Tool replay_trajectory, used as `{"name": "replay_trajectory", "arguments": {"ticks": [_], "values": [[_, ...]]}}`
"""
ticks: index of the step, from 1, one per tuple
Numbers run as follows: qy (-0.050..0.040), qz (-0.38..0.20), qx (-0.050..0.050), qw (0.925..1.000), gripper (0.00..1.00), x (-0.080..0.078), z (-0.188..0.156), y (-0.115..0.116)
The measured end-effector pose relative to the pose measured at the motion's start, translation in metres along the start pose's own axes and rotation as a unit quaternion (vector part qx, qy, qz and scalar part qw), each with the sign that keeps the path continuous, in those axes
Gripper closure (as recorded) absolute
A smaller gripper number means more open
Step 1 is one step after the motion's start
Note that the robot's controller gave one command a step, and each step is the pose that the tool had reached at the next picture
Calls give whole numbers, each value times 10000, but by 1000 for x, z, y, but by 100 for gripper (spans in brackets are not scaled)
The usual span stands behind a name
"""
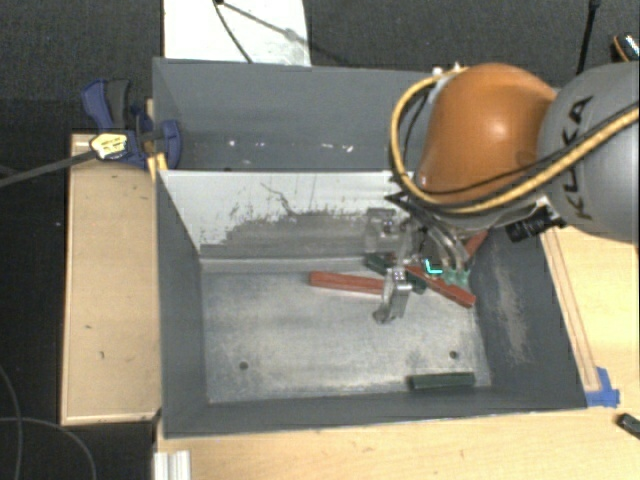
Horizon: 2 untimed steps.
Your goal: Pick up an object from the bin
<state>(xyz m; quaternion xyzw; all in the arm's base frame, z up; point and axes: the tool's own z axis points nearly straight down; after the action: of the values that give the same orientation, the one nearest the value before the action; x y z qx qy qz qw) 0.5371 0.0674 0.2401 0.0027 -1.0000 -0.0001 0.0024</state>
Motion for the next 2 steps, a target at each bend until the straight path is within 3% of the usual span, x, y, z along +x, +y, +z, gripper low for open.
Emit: {"name": "replay_trajectory", "arguments": {"ticks": [1,2], "values": [[-12,36,1,10000,0,-35,66,-13],[-4,-409,2,9992,0,-51,174,-18]]}}
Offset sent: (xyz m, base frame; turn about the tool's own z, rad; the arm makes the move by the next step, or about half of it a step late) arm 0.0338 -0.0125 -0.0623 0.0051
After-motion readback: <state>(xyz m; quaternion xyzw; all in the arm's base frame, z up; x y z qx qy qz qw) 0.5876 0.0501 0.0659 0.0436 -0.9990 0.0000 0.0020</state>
